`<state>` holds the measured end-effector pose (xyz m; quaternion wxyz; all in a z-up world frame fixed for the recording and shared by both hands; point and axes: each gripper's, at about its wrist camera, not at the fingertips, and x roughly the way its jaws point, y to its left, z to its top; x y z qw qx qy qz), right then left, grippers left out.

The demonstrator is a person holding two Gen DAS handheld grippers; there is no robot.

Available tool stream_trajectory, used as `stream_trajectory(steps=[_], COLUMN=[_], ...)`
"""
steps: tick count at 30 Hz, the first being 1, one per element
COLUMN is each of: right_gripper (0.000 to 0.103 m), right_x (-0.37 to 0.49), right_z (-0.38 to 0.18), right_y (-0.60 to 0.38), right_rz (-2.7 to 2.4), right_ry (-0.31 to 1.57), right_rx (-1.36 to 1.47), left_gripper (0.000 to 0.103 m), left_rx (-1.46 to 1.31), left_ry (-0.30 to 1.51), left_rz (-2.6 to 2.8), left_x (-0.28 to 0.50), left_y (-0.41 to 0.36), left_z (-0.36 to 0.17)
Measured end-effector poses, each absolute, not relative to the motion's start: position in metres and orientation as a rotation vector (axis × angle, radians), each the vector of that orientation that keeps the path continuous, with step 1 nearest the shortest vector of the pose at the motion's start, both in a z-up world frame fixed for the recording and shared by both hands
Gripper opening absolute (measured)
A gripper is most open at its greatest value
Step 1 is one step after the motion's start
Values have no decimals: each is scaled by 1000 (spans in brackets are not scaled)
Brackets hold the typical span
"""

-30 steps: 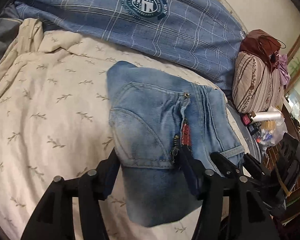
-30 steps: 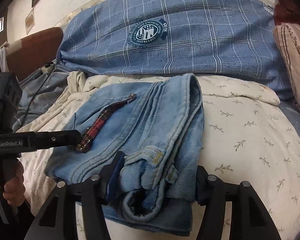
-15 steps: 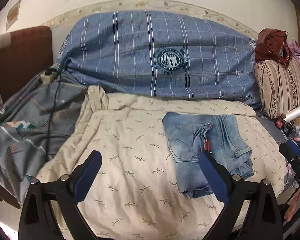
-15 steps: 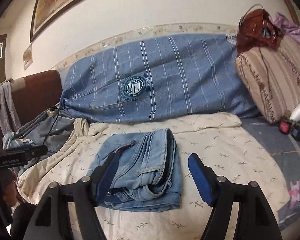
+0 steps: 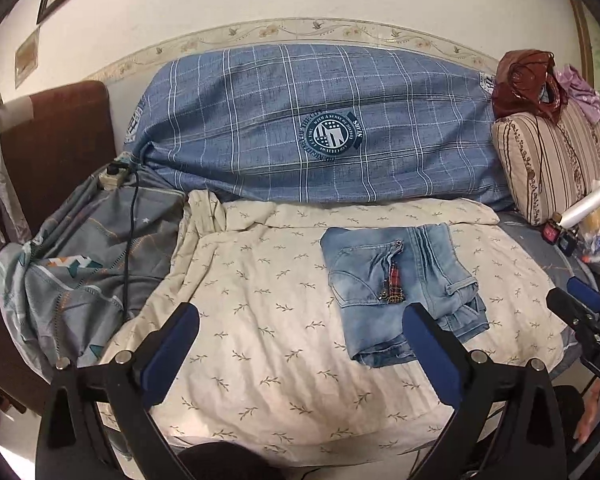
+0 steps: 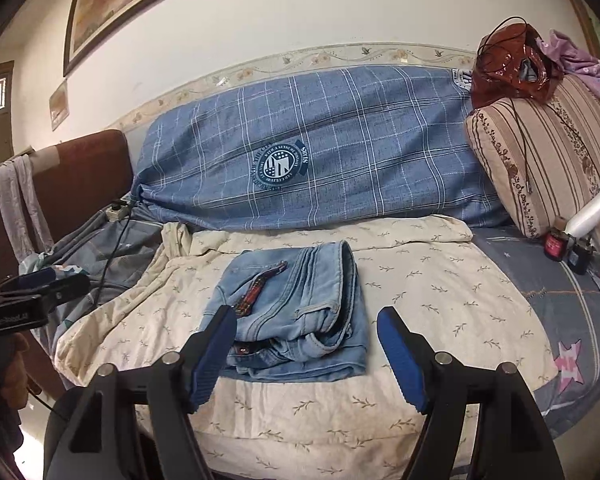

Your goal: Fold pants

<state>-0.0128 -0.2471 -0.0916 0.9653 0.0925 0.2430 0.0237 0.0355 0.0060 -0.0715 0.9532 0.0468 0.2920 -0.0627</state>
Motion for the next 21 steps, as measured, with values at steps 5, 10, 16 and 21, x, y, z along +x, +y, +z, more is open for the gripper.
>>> stream_trajectory(steps=[5, 10, 16, 21], right_gripper=[76, 76, 76, 76], right_x=[-19, -17, -8, -1], right_z=[-83, -83, -96, -105], right_y=[-247, -243, -236, -235], right_rz=[60, 74, 72, 74], right_ry=[466, 467, 506, 536], right_rx=[201, 201, 183, 189], left_gripper=[101, 101, 101, 101], left_rx=[158, 136, 124, 105], left_ry=[585, 605, 635, 669], left_rz=[-117, -137, -127, -126], left_x=[31, 34, 43, 50], left_y=[-6, -6, -1, 3], left_z=[-71, -74, -84, -94])
